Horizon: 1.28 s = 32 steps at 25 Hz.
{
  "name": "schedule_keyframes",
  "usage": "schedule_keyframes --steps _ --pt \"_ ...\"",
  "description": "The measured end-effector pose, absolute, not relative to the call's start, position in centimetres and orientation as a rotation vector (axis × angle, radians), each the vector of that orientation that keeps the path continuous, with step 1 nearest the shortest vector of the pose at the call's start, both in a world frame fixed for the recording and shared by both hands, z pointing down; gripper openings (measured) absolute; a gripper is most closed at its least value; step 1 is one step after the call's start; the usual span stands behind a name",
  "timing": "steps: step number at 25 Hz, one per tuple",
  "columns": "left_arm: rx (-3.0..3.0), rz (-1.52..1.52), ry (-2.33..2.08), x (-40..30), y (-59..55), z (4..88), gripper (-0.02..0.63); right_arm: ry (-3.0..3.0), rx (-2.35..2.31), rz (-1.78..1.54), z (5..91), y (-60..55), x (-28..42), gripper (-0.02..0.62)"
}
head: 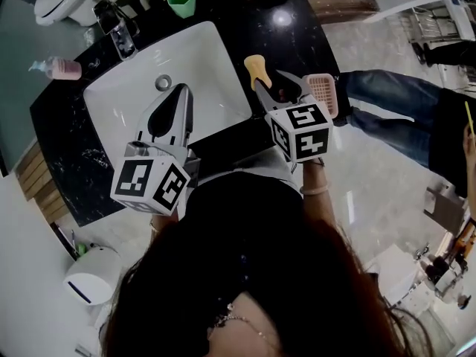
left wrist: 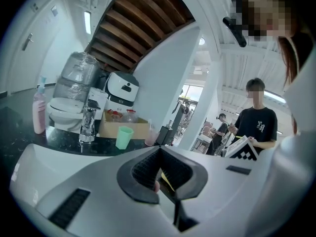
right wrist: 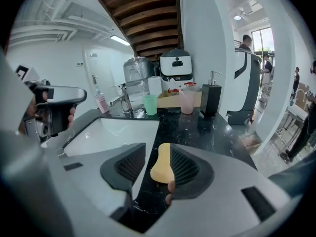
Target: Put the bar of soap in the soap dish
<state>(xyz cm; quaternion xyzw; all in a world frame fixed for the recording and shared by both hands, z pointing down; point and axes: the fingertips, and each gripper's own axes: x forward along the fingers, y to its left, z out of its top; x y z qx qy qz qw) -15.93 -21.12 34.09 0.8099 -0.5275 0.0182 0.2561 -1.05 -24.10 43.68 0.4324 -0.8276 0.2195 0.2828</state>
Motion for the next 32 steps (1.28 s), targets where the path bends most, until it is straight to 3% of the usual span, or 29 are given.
schedule_keyframes --steps 32 --pt "2.028 0.095 -1.414 -19.1 -25.8 40.2 -0.005 -1.912 1.060 0.787 51.4 -27.7 -1.6 0.187"
